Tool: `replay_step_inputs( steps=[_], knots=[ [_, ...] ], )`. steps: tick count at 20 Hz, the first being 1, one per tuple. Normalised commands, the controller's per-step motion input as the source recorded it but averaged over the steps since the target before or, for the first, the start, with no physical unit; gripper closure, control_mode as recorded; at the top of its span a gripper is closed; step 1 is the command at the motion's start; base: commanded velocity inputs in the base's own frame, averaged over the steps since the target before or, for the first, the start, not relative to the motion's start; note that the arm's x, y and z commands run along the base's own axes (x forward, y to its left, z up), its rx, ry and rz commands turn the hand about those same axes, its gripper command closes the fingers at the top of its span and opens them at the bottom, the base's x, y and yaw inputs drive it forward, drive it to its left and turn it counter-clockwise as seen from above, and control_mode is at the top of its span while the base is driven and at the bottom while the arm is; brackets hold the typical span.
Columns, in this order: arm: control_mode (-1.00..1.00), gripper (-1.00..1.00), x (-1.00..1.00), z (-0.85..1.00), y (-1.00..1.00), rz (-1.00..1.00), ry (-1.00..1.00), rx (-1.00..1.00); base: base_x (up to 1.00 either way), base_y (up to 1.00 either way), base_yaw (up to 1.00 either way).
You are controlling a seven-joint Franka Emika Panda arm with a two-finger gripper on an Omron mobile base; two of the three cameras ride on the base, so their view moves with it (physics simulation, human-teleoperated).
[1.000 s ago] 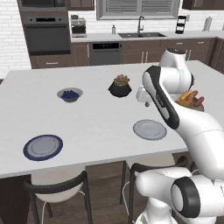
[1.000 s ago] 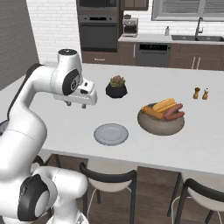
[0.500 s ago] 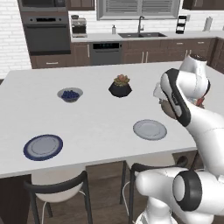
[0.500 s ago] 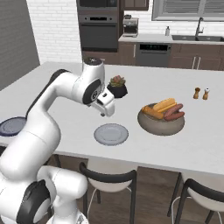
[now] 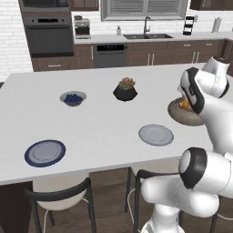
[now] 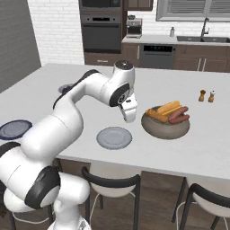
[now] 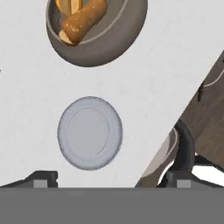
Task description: Place one bun and one sausage from the bowl on each plate.
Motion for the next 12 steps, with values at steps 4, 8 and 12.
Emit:
replay_step_inputs(
  steps=[4,8,12],
  knots=[
    [-1.0,-1.0,0.56,0.0,-0.48,-0.24,0.01,0.13,0.0,0.0,0.0],
    [-1.0,-1.0,0.46,-0.19,-0.54,-0.04,0.0,0.12,0.0,0.0,0.0],
    [-1.0,-1.0,0.27,-0.23,-0.62,0.04,-0.02,0.12,0.0,0.0,0.0]
  ],
)
